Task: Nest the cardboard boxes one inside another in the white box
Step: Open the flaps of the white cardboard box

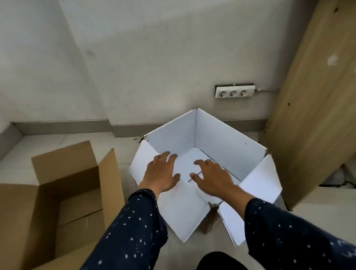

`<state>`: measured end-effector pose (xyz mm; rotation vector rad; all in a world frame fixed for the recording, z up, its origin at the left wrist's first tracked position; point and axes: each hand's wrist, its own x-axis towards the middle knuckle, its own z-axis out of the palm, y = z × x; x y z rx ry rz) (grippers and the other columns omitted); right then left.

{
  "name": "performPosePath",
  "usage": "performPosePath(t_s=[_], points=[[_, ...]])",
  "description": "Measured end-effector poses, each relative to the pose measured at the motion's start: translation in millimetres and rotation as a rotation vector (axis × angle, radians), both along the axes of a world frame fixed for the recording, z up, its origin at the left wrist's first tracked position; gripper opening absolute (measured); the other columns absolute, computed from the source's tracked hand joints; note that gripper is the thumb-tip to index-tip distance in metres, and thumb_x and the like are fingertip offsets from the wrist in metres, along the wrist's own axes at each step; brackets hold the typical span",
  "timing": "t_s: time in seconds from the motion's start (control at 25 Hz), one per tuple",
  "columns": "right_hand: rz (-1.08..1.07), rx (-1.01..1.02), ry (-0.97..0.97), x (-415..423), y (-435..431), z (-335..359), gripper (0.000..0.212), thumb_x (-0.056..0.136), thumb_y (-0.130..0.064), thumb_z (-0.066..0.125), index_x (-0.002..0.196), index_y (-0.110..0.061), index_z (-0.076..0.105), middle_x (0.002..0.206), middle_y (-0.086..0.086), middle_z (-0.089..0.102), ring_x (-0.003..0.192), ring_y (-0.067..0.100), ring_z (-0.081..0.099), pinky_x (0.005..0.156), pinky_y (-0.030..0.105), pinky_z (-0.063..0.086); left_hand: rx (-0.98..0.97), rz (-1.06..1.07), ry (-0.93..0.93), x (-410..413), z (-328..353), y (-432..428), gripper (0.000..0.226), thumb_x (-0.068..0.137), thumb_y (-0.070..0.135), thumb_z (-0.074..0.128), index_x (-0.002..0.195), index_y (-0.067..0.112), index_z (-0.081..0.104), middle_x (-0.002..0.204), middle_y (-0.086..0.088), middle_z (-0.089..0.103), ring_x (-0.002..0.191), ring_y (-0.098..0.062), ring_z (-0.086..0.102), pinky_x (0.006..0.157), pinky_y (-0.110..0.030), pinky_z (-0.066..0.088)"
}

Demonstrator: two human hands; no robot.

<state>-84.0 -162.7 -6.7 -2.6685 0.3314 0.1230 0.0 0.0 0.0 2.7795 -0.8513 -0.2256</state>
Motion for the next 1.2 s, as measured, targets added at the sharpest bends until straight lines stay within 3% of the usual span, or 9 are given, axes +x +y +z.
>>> performPosePath(t_s=[0.12,0.24,0.32,0.48,0.64,0.8,0.92,1.04,1.2], points=[[0.020,-0.030,0.100,-12,14,-33,0.056,0.094,-0.054,0.035,0.142,-0.026,0.034,0.143,0.006,0.045,0.127,0.029,0.047,0.100,0.046,0.040,0.112,-0.056,0.014,6,-23,-7,0.064,0.091,0.049,0.047,0.147,0.024,0.028,0.160,-0.006,0.020,0.146,-0.031,0.020,0.117,-0.045,0.022],[0.117,-0.157,0.106,-22,20,-50,0.047,0.097,-0.053,0.028,0.133,-0.023,0.036,0.118,0.004,0.064,0.100,0.028,0.065,0.077,0.038,0.047,0.184,-0.105,-0.006,22,-39,-4,0.060,0.090,0.062,0.039,0.137,0.026,0.041,0.155,-0.002,0.031,0.148,-0.028,0.014,0.120,-0.049,0.009],[0.175,-0.242,0.083,-15,6,-48,0.042,0.099,-0.049,0.026,0.128,-0.020,0.038,0.107,0.005,0.069,0.089,0.029,0.067,0.068,0.036,0.044,0.190,-0.128,-0.082,33,-42,-5,0.058,0.086,0.067,0.038,0.126,0.027,0.050,0.141,-0.001,0.045,0.144,-0.026,0.023,0.121,-0.054,0.006],[0.330,-0.343,0.074,12,-64,-49,0.048,0.096,-0.057,0.025,0.127,-0.023,0.038,0.111,0.002,0.069,0.096,0.034,0.065,0.069,0.038,0.043,0.007,-0.095,-0.121,38,-54,-35,0.041,0.093,0.050,0.041,0.119,0.023,0.056,0.122,-0.003,0.056,0.126,-0.028,0.042,0.119,-0.048,0.015],[0.375,-0.412,0.130,26,-141,-41,0.072,0.080,-0.075,0.005,0.125,-0.030,0.040,0.107,-0.003,0.070,0.092,0.024,0.066,0.078,0.039,0.051,-0.065,-0.180,-0.153,30,-72,-54,0.040,0.094,0.032,0.037,0.133,0.030,0.044,0.131,0.005,0.054,0.127,-0.024,0.044,0.119,-0.054,0.012],[0.117,-0.393,-0.090,30,-116,-57,0.049,0.090,-0.062,0.031,0.121,-0.031,0.054,0.108,-0.007,0.068,0.101,0.021,0.063,0.091,0.044,0.037,-0.039,0.186,-0.231,53,-77,-31,0.048,0.086,0.060,0.041,0.118,0.028,0.057,0.138,-0.007,0.050,0.136,-0.042,0.033,0.111,-0.069,0.008],[-0.014,-0.333,-0.196,29,-86,-73,0.036,0.095,-0.049,0.030,0.108,-0.029,0.057,0.100,-0.007,0.066,0.094,0.020,0.059,0.092,0.043,0.035,0.020,0.178,-0.167,66,-78,-25,0.061,0.084,0.072,0.028,0.105,0.025,0.061,0.133,-0.014,0.056,0.137,-0.038,0.036,0.115,-0.067,0.001],[-0.040,-0.330,-0.151,27,-123,-72,0.033,0.098,-0.042,0.025,0.105,-0.027,0.054,0.100,-0.006,0.064,0.095,0.020,0.057,0.093,0.039,0.035,0.010,0.116,-0.200,58,-72,-54,0.052,0.089,0.062,0.031,0.102,0.023,0.063,0.121,-0.013,0.064,0.124,-0.026,0.054,0.116,-0.062,-0.002],[-0.001,-0.400,-0.072,17,-192,-69,0.034,0.097,-0.046,0.021,0.105,-0.029,0.050,0.102,-0.006,0.063,0.097,0.020,0.056,0.090,0.039,0.035,0.006,0.084,-0.161,38,-70,-105,0.036,0.096,0.047,0.037,0.113,0.025,0.059,0.129,-0.010,0.060,0.125,-0.028,0.052,0.117,-0.061,-0.003]])
